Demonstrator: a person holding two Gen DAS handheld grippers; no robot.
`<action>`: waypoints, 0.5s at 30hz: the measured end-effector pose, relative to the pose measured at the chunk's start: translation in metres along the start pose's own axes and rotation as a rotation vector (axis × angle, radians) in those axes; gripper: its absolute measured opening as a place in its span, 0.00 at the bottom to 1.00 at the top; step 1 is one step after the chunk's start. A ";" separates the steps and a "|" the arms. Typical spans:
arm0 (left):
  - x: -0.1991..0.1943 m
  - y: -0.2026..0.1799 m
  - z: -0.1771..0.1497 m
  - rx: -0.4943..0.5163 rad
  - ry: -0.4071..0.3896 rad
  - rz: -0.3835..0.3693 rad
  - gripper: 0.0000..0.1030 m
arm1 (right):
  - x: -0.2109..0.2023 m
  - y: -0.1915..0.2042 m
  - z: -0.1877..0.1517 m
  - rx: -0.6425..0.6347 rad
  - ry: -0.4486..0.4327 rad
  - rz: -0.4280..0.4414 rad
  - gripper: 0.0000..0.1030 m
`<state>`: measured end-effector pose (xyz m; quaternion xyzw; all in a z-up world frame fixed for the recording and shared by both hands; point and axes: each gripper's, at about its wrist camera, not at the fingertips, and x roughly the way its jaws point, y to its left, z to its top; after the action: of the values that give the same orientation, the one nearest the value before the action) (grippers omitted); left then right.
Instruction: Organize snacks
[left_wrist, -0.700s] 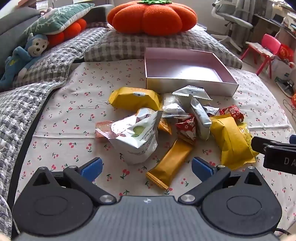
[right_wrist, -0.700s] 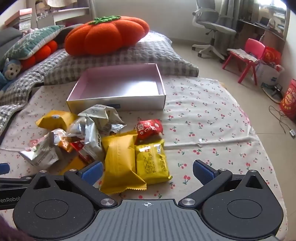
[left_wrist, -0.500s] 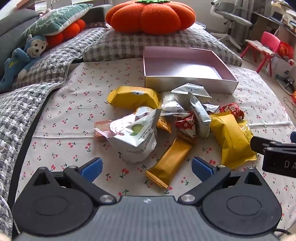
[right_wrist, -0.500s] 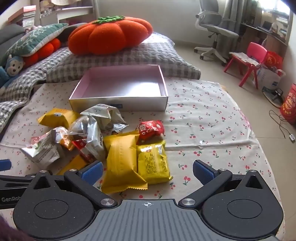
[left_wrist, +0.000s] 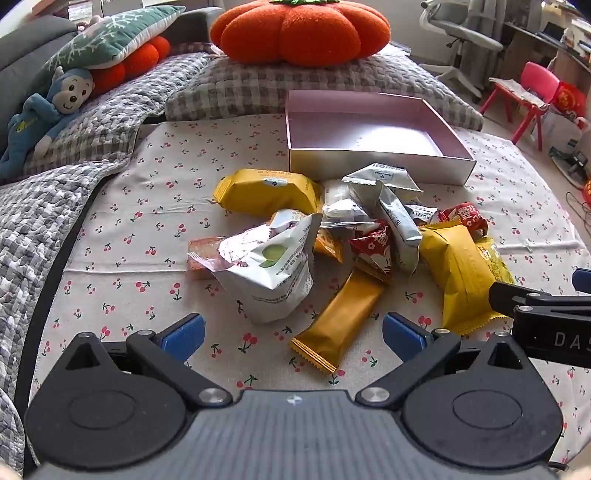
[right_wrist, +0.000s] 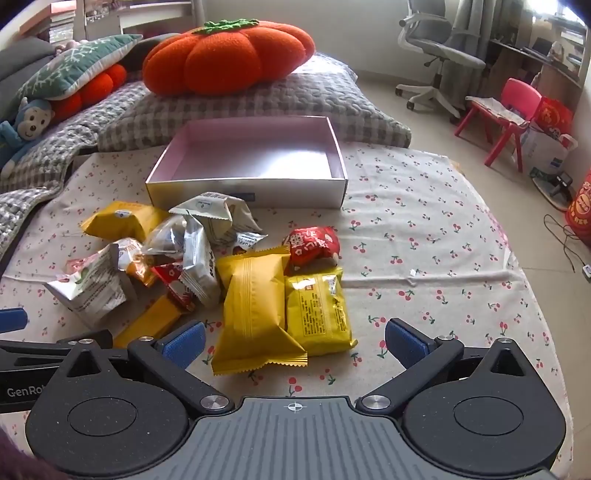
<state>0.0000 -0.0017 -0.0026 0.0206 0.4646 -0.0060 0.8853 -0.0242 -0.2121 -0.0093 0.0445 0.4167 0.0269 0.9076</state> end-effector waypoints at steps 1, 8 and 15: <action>0.000 0.000 0.000 0.000 -0.001 0.000 1.00 | 0.000 0.000 0.000 0.000 0.000 0.001 1.00; 0.000 -0.001 0.000 0.001 -0.003 0.002 1.00 | -0.002 0.001 0.001 0.001 -0.007 0.001 1.00; 0.000 -0.001 -0.001 0.002 -0.003 0.002 1.00 | -0.002 0.001 0.002 0.003 -0.002 -0.002 1.00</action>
<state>-0.0006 -0.0022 -0.0031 0.0218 0.4631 -0.0056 0.8860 -0.0244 -0.2116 -0.0063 0.0457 0.4160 0.0254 0.9079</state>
